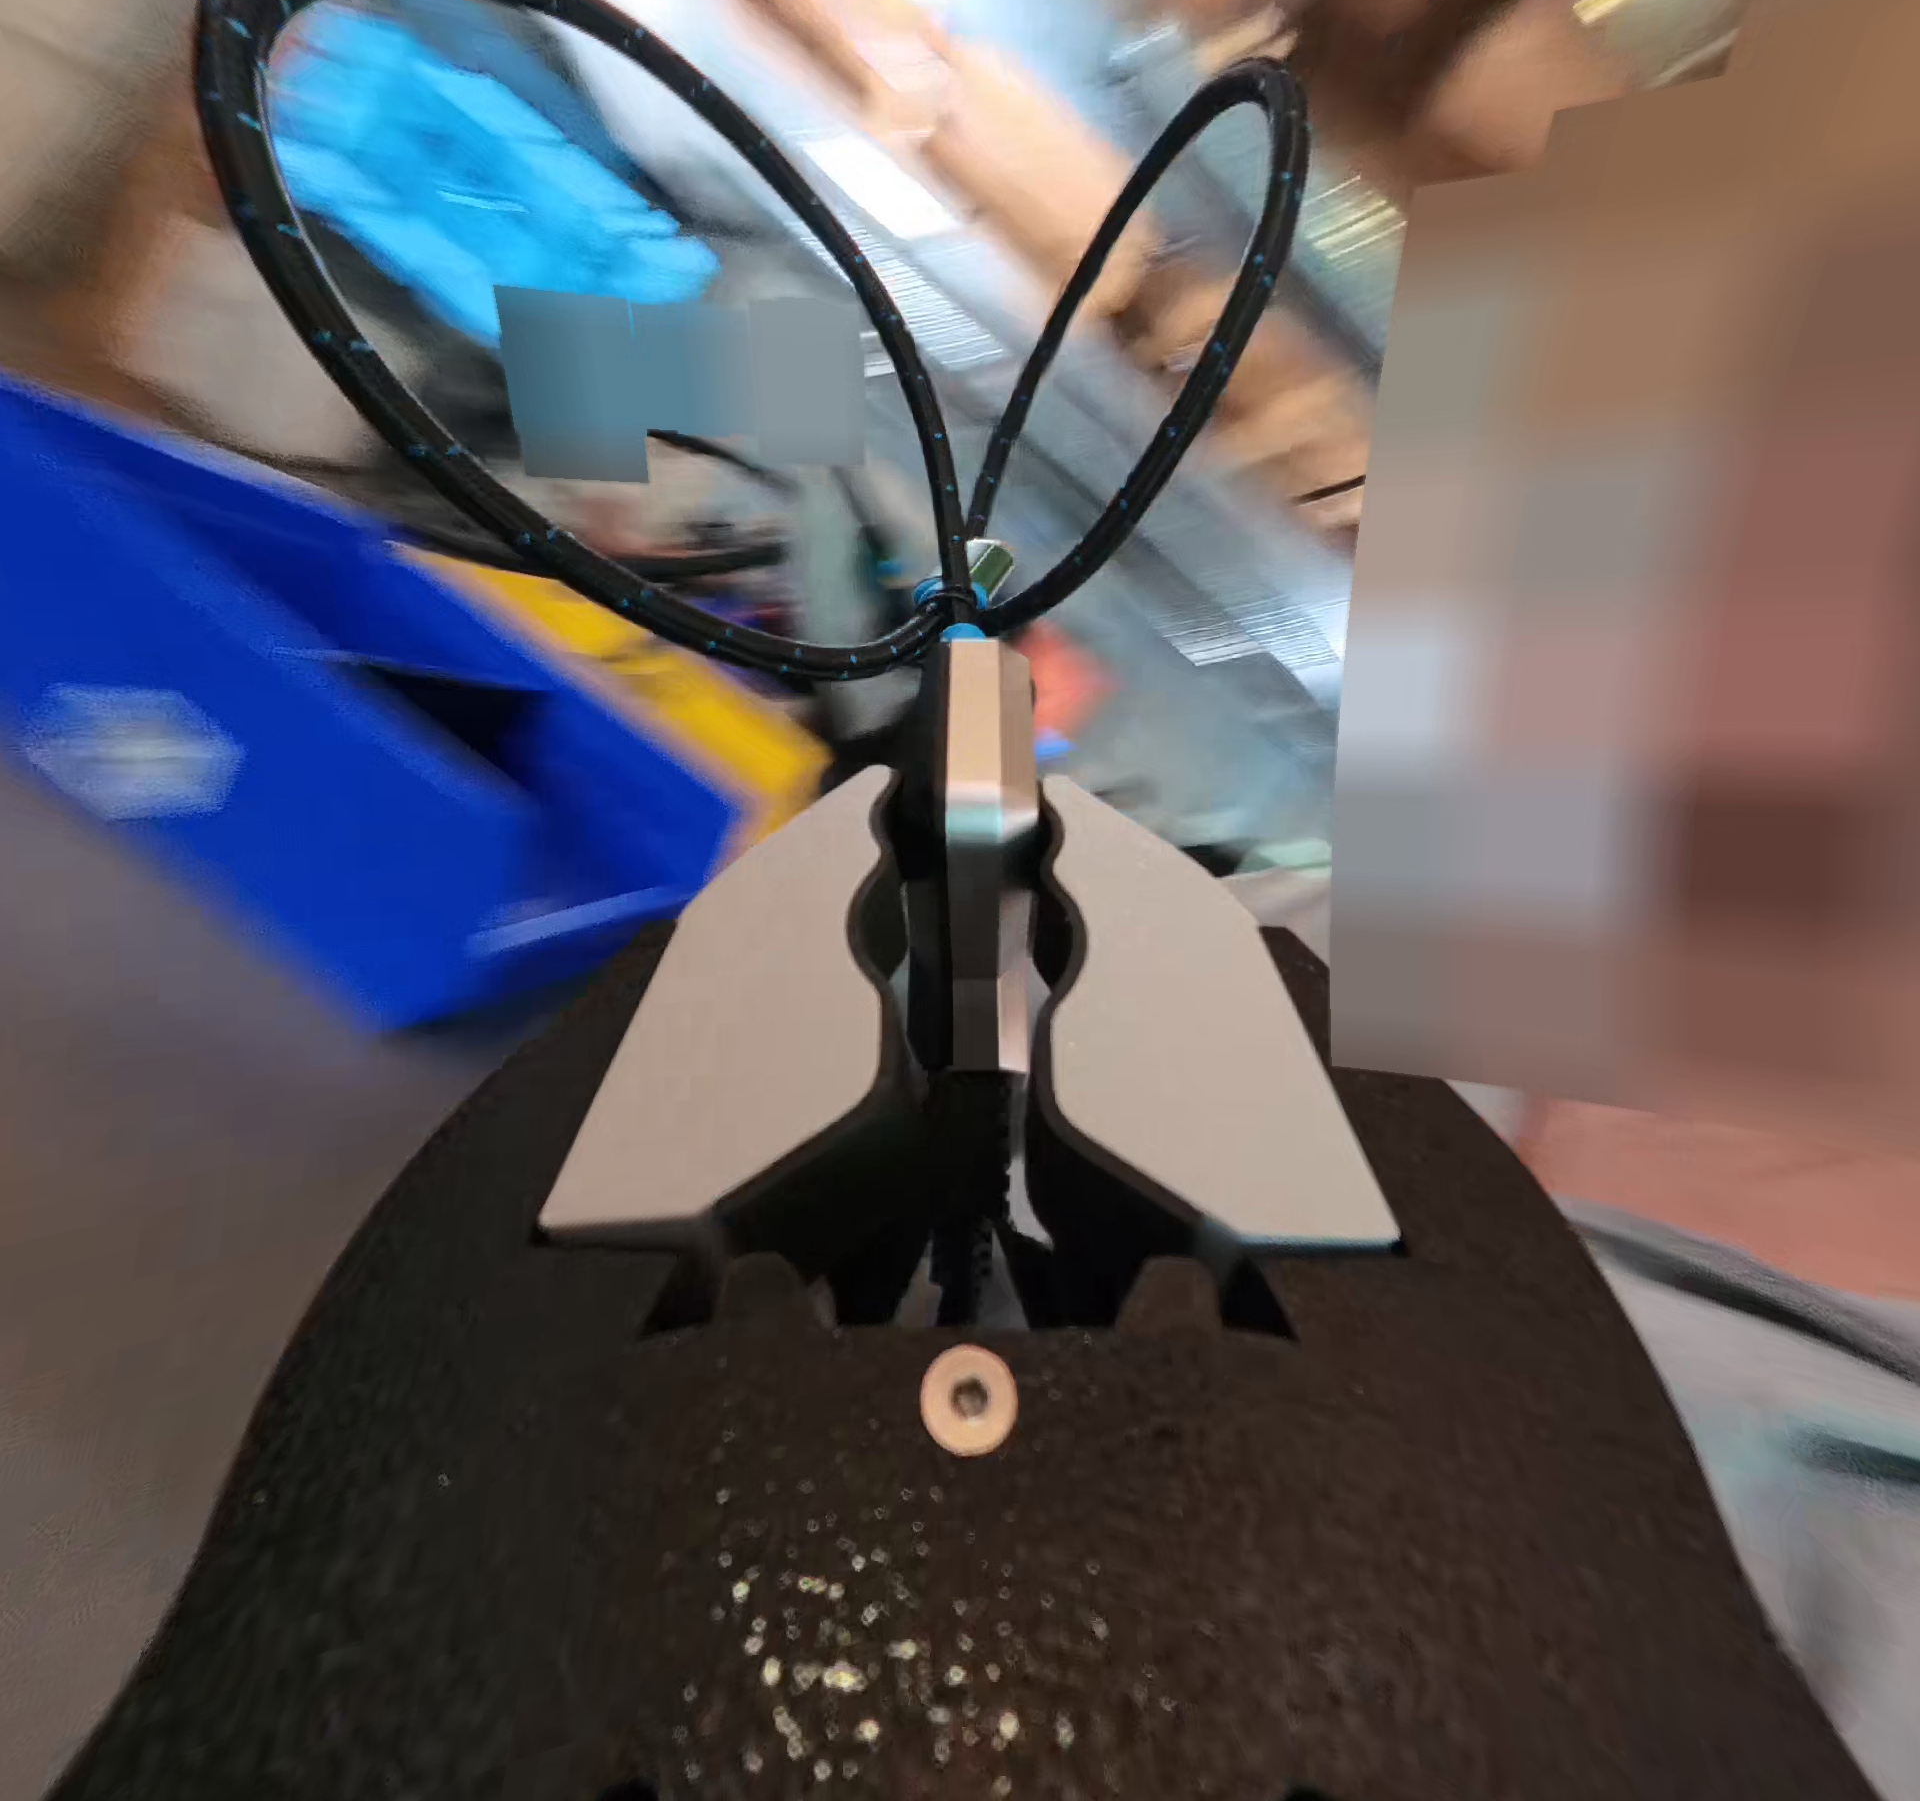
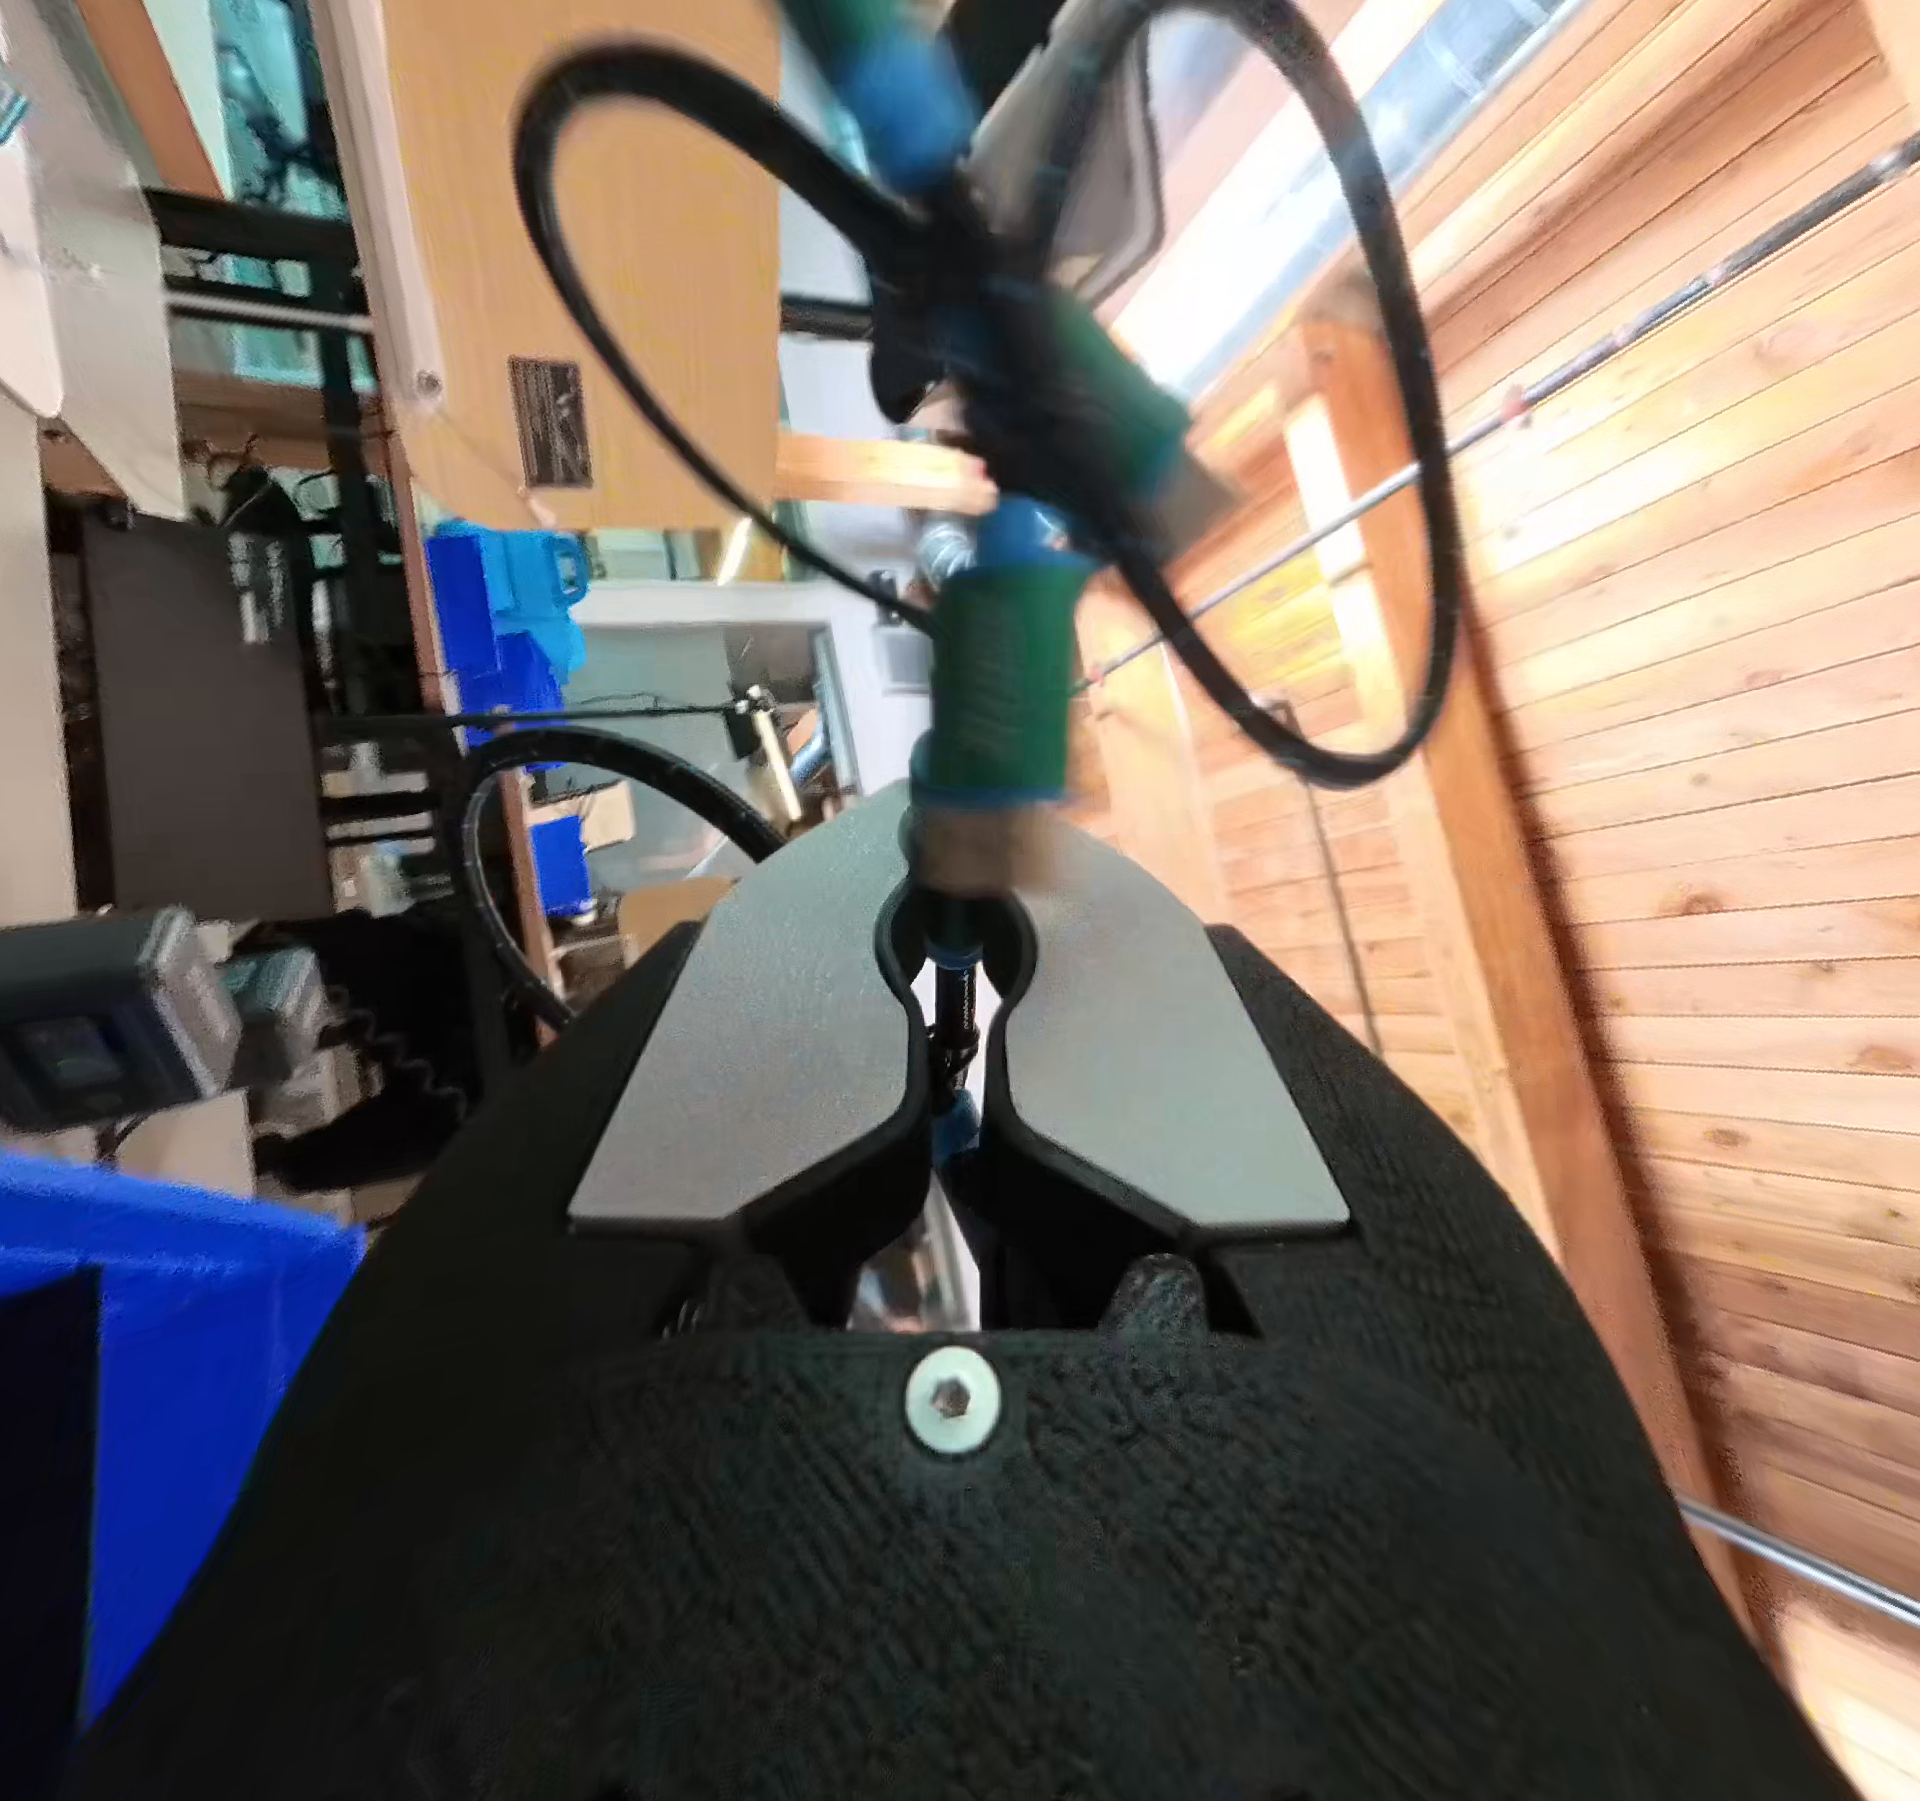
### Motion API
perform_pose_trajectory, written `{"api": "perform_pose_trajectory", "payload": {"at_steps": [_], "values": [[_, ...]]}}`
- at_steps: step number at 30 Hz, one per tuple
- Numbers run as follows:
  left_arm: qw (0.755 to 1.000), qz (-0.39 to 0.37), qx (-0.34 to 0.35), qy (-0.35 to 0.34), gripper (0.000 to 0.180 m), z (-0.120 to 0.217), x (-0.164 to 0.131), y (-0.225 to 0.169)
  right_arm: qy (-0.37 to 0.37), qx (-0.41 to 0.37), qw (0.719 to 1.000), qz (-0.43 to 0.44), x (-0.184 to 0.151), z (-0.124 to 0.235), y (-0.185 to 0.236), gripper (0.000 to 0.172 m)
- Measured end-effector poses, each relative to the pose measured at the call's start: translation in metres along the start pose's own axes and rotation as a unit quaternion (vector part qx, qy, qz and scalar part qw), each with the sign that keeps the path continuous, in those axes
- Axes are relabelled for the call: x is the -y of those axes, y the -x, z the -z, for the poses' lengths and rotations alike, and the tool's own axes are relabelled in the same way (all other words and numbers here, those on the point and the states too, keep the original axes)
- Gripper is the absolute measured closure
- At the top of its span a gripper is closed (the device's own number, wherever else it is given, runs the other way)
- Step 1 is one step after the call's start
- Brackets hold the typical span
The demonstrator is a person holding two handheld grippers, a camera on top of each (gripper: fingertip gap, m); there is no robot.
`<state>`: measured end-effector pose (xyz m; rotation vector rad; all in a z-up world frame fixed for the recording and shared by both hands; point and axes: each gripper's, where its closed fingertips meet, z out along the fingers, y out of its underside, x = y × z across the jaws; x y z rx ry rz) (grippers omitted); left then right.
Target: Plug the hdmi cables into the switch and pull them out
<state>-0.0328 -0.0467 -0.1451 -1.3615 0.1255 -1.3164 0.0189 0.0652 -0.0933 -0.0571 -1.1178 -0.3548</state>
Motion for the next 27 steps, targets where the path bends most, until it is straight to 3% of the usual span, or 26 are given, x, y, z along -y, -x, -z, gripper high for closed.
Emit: {"api": "perform_pose_trajectory", "payload": {"at_steps": [2, 4, 7, 9, 15, 17, 19, 21, 23, 25, 27], "values": [[0.988, -0.087, 0.123, 0.028, 0.16, 0.019, 0.004, 0.021, 0.015, 0.022, 1.0, -0.008, -0.012, 0.002, 0.007, 0.167], [0.952, -0.183, 0.236, 0.069, 0.16, 0.038, 0.008, 0.037, 0.022, 0.054, 0.998, -0.025, -0.018, 0.003, 0.015, 0.167], [0.84, -0.353, 0.384, 0.149, 0.16, 0.063, 0.014, 0.052, 0.029, 0.131, 0.986, -0.097, -0.022, 0.005, 0.03, 0.167], [0.767, -0.428, 0.439, 0.187, 0.16, 0.071, 0.018, 0.056, 0.04, 0.187, 0.969, -0.157, -0.019, 0.006, 0.037, 0.167], [0.556, -0.608, 0.498, 0.271, 0.16, 0.074, 0.014, 0.066, 0.032, 0.273, 0.924, -0.266, 0.017, 0.009, 0.025, 0.168], [0.498, -0.649, 0.497, 0.288, 0.16, 0.072, 0.011, 0.066, 0.041, 0.3, 0.903, -0.303, 0.026, 0.013, 0.016, 0.167], [0.473, -0.676, 0.488, 0.286, 0.16, 0.066, 0.008, 0.064, 0.024, 0.341, 0.864, -0.37, 0.047, 0.02, 0.01, 0.168], [0.464, -0.69, 0.477, 0.285, 0.16, 0.06, 0.004, 0.062, 0.003, 0.364, 0.829, -0.425, 0.07, 0.022, 0.007, 0.167], [0.461, -0.695, 0.467, 0.295, 0.16, 0.057, 0.0, 0.064, 0.012, 0.365, 0.836, -0.409, 0.077, 0.02, 0.014, 0.167], [0.441, -0.695, 0.463, 0.33, 0.16, 0.062, -0.006, 0.072, 0.027, 0.364, 0.85, -0.38, 0.074, 0.018, 0.023, 0.167], [0.42, -0.686, 0.456, 0.382, 0.16, 0.073, -0.017, 0.088, 0.027, 0.378, 0.84, -0.387, 0.074, 0.019, 0.03, 0.167]]}}
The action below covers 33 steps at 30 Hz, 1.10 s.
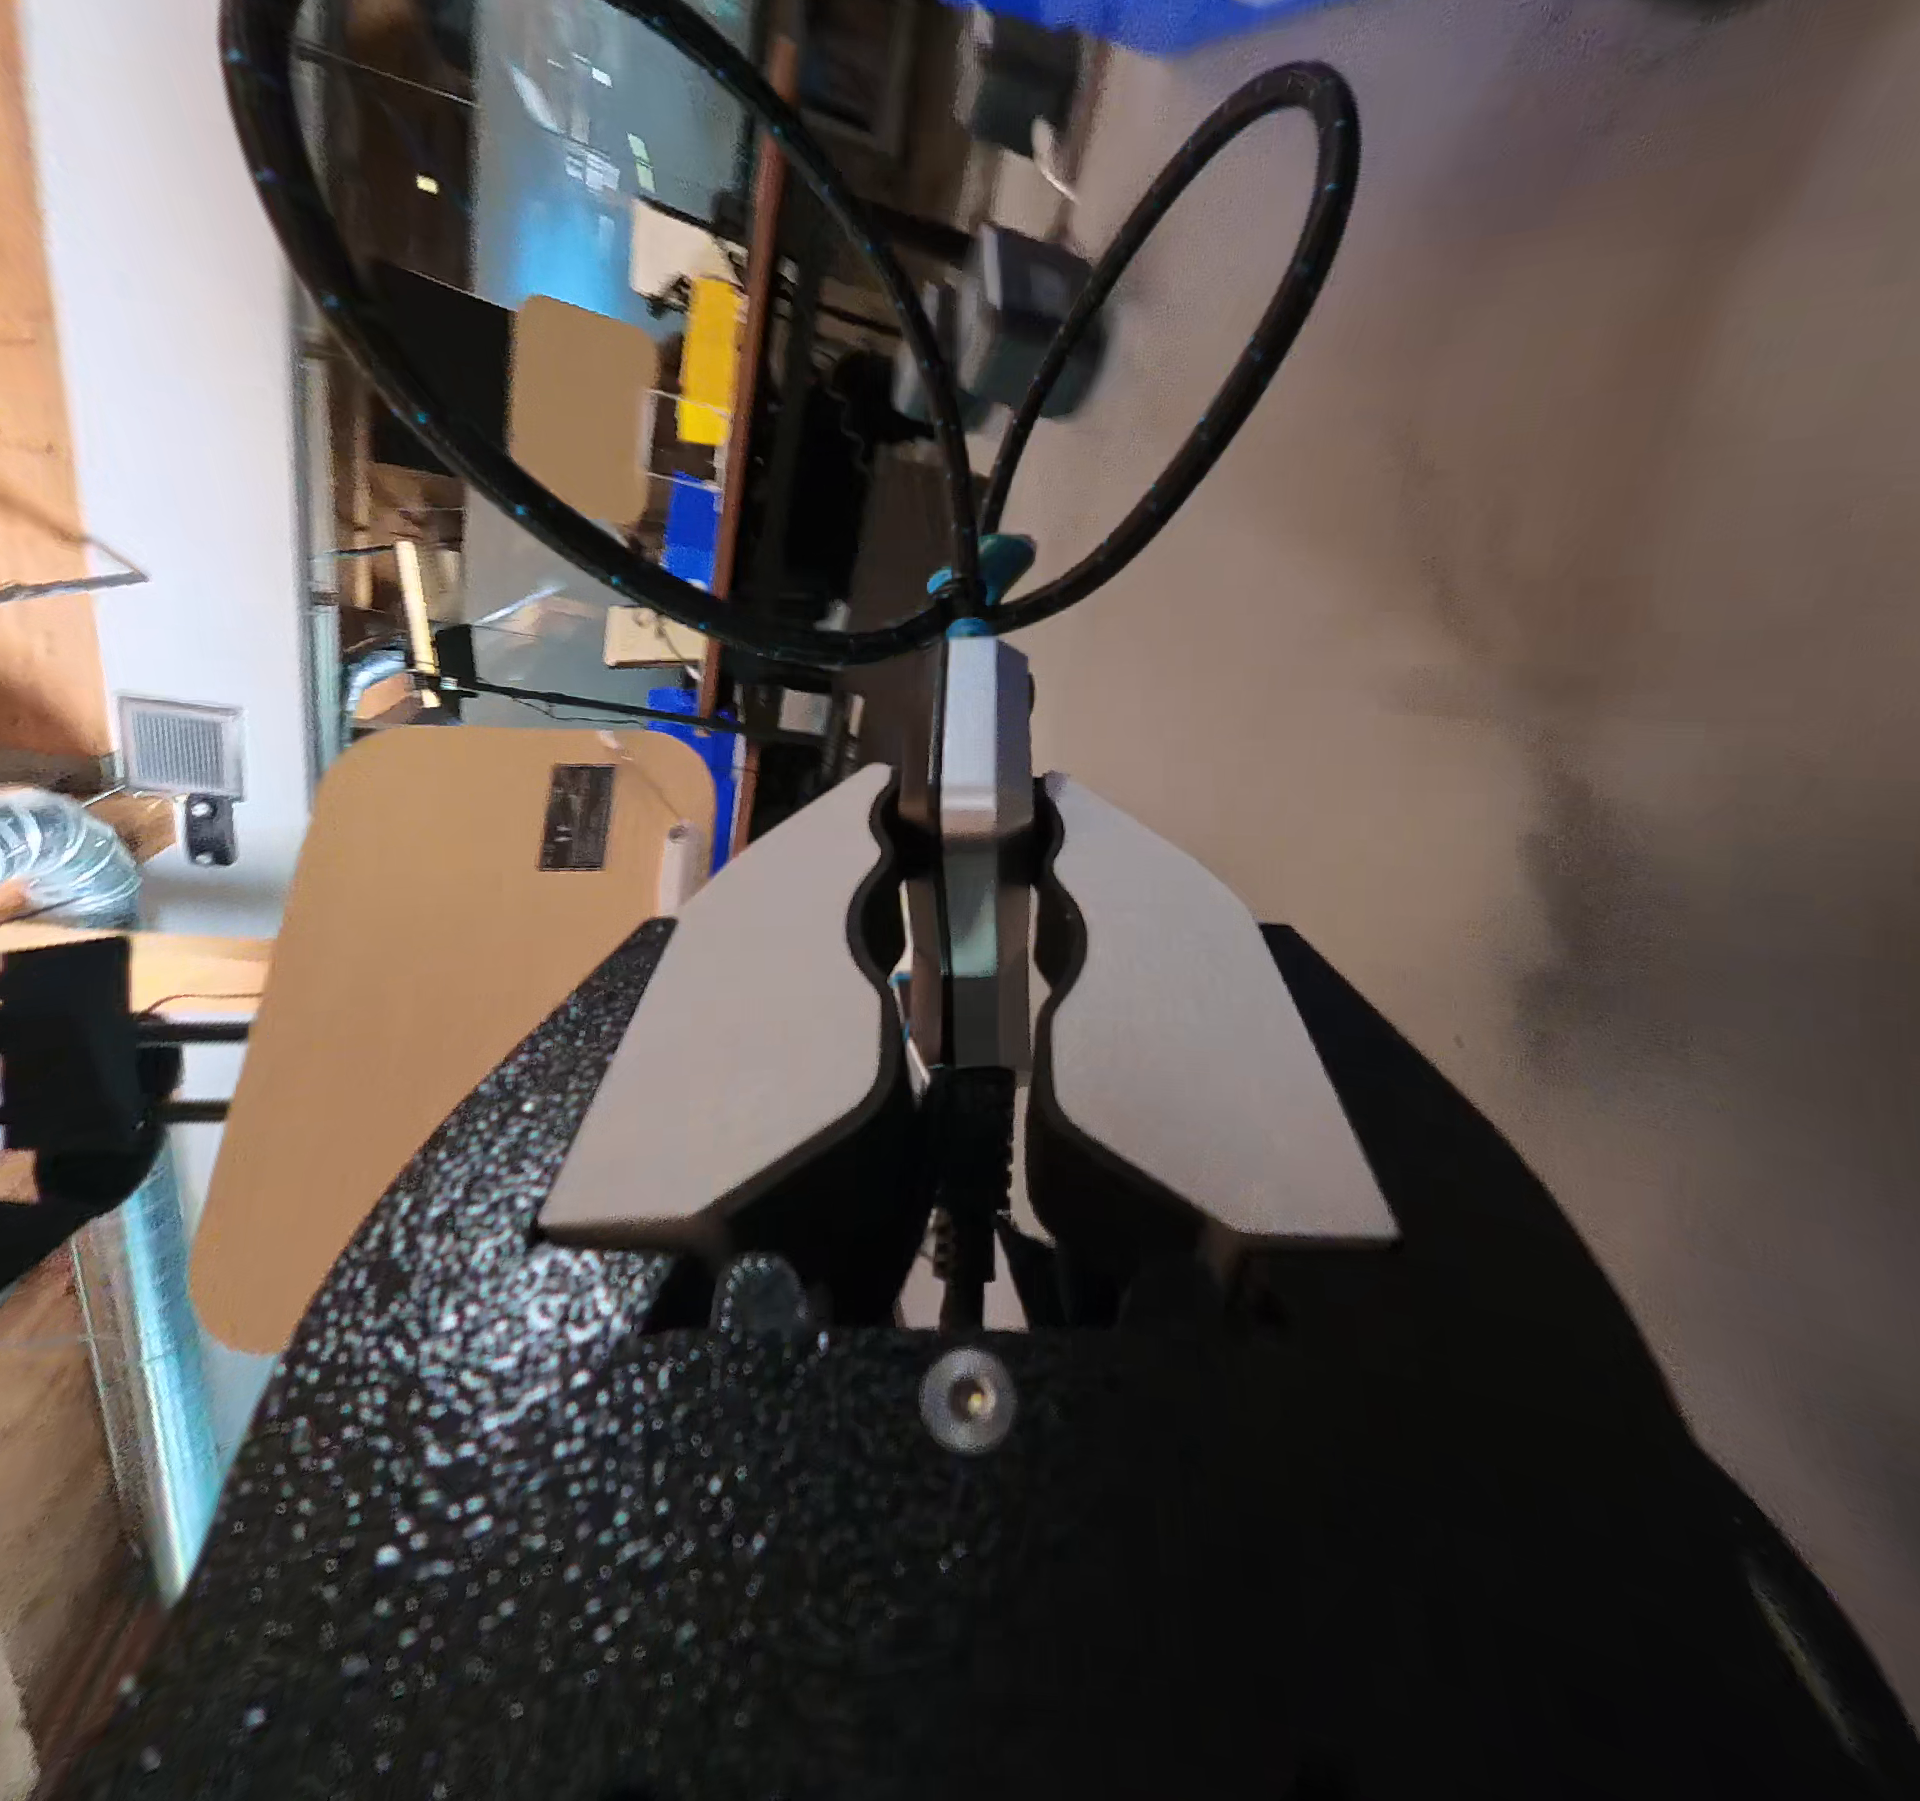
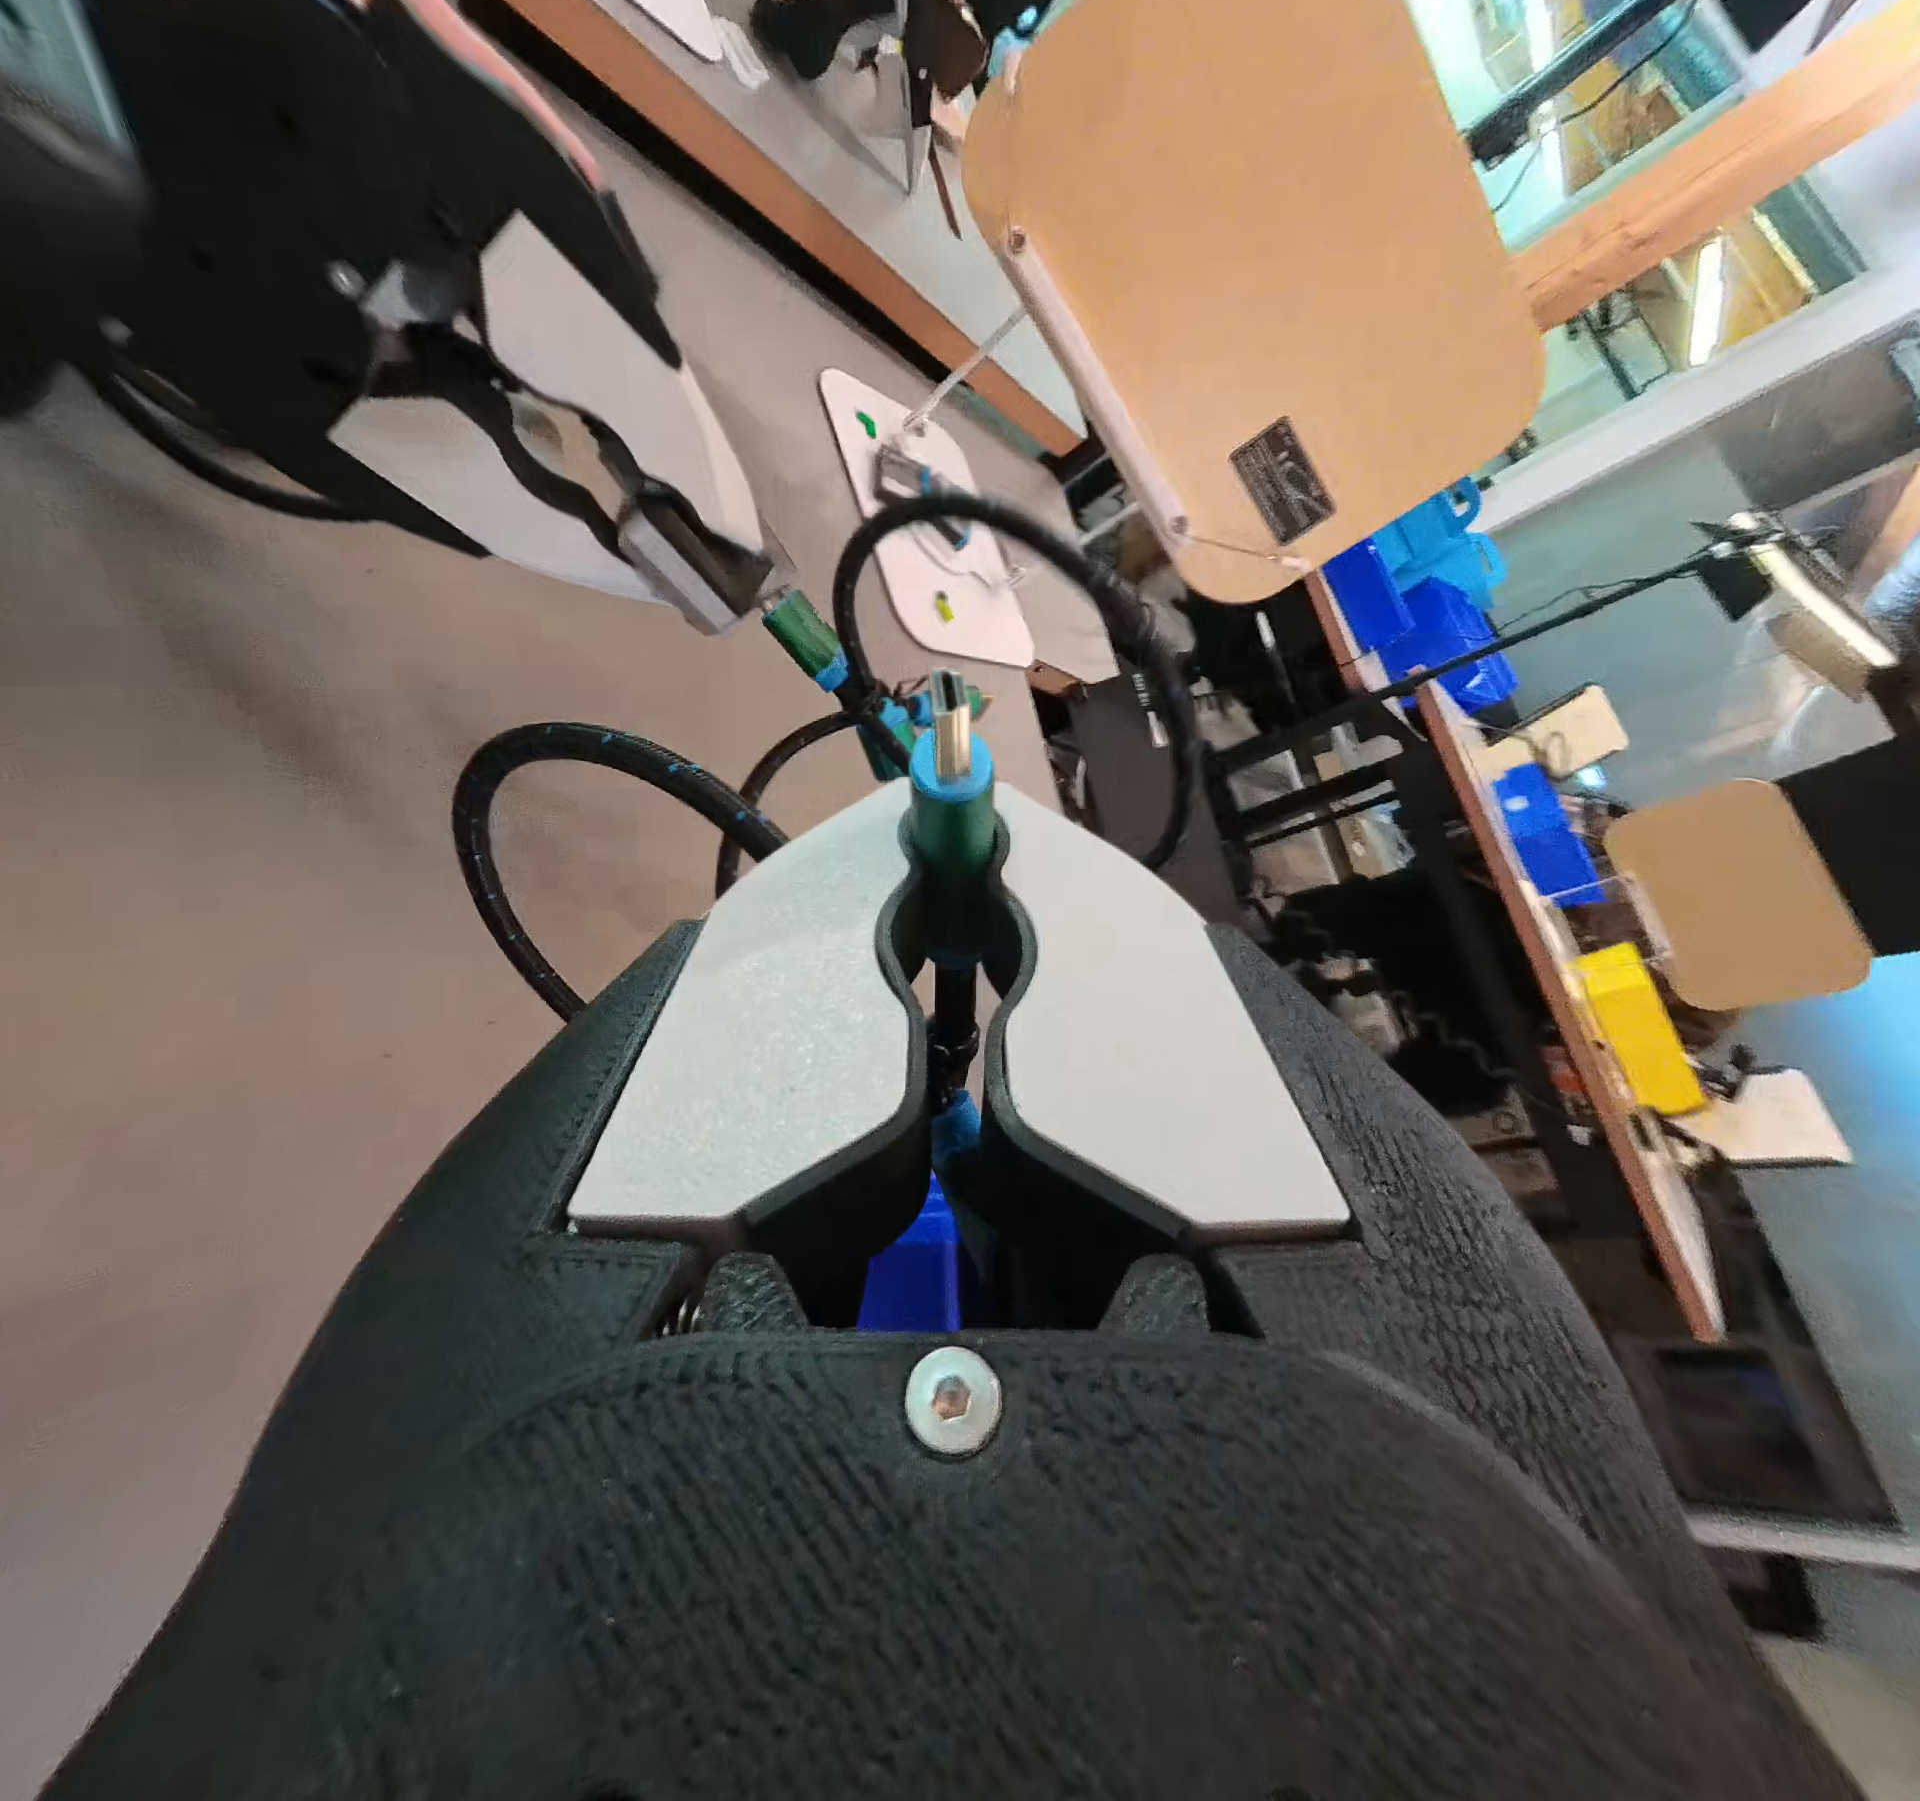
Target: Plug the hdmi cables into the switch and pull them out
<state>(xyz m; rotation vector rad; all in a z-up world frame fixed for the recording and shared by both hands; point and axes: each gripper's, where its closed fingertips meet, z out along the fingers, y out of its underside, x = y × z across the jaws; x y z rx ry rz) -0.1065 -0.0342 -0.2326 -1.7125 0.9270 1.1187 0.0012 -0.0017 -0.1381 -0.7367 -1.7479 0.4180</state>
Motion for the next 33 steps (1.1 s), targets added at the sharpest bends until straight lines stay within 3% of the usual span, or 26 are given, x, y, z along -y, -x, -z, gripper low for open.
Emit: {"api": "perform_pose_trajectory", "payload": {"at_steps": [5, 9, 12, 17, 21, 23, 27, 33], "values": [[0.996, -0.031, -0.072, 0.041, 0.159, -0.013, -0.023, -0.038, 0.013, 0.049, 0.999, 0.005, -0.017, -0.009, 0.011, 0.167], [0.985, 0.08, -0.133, 0.073, 0.156, -0.016, -0.027, -0.052, 0.017, 0.118, 0.993, 0.019, -0.035, -0.022, 0.032, 0.167], [0.958, 0.19, -0.202, 0.07, 0.119, -0.009, -0.016, -0.056, -0.009, 0.172, 0.985, 0.018, -0.044, -0.029, 0.049, 0.167], [0.906, 0.312, -0.287, 0.005, 0.084, 0.023, 0.02, -0.04, -0.054, 0.194, 0.979, 0.02, -0.045, -0.029, 0.053, 0.167], [0.893, 0.347, -0.243, -0.151, 0.112, 0.047, 0.083, -0.005, -0.076, 0.203, 0.976, 0.022, -0.043, -0.022, 0.052, 0.167], [0.9, 0.322, -0.212, -0.203, 0.125, 0.051, 0.113, 0.003, -0.085, 0.213, 0.973, 0.025, -0.04, -0.019, 0.055, 0.167], [0.929, 0.237, -0.185, -0.215, 0.141, 0.043, 0.14, -0.001, -0.097, 0.228, 0.968, 0.04, -0.034, -0.014, 0.064, 0.166], [0.92, 0.236, -0.203, -0.237, 0.172, 0.044, 0.151, -0.003, -0.09, 0.249, 0.962, 0.059, -0.036, -0.008, 0.073, 0.167]]}}
